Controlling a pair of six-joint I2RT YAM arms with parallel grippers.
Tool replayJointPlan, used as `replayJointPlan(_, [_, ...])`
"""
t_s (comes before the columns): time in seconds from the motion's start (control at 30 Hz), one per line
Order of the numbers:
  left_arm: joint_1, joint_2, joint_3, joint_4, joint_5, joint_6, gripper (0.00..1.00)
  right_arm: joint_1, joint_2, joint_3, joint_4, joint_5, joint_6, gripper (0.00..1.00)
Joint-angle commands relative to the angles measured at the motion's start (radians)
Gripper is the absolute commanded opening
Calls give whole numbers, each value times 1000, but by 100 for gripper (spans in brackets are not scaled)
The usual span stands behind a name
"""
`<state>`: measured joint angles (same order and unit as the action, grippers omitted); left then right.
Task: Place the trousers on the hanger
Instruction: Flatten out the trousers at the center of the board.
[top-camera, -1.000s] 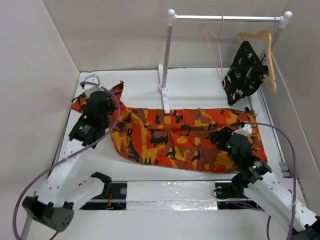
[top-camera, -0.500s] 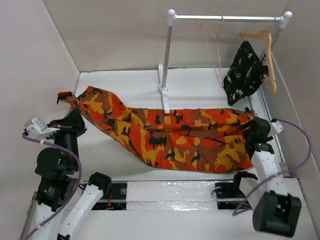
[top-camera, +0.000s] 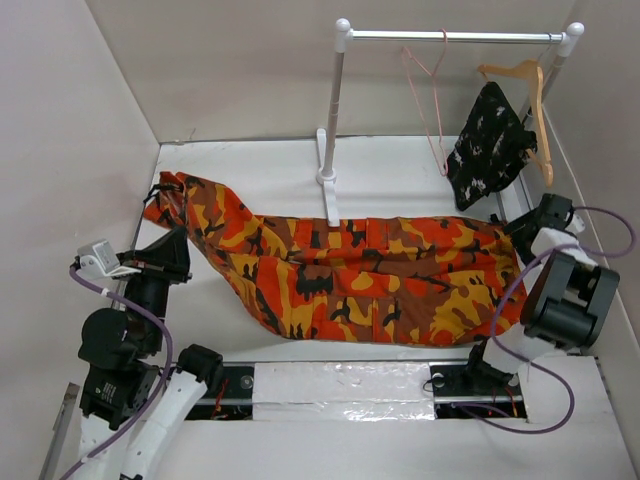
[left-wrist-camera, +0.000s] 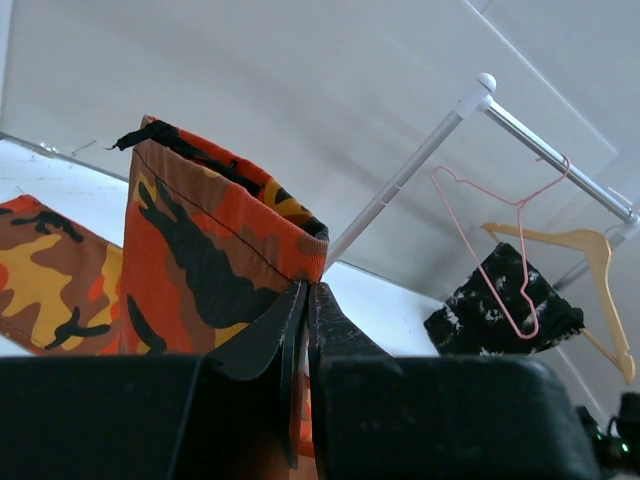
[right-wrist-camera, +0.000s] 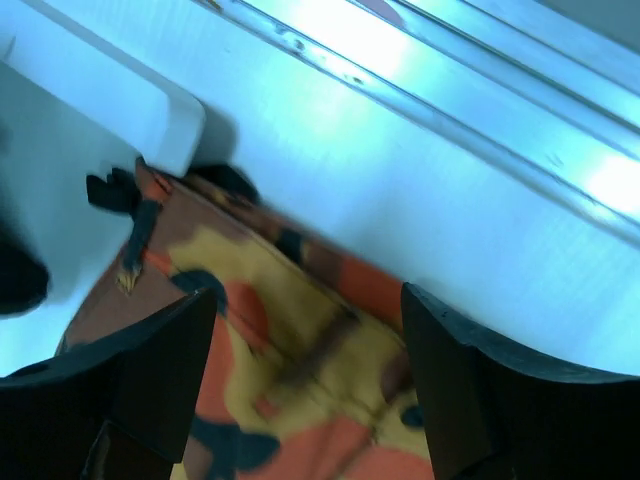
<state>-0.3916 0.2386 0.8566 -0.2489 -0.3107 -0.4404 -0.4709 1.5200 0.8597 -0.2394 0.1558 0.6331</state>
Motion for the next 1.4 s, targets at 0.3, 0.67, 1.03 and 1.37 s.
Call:
replayJointPlan(0.3, [-43,-35,33,26,-53,51,0,100,143,191,-304,-48,-222,83])
replayJointPlan(0.67, [-61,-47,42,16,-73,49,0,293,60,156,-229,-130,-191,5])
replayJointPlan(1.03, [-61,-53,52,3,-102,46,0,334,-459,-120,58,-116,80,0])
replayJointPlan(1.37, [-61,-59,48,-1,-139,46,0,325,-486,-145,76,-139,-2,0])
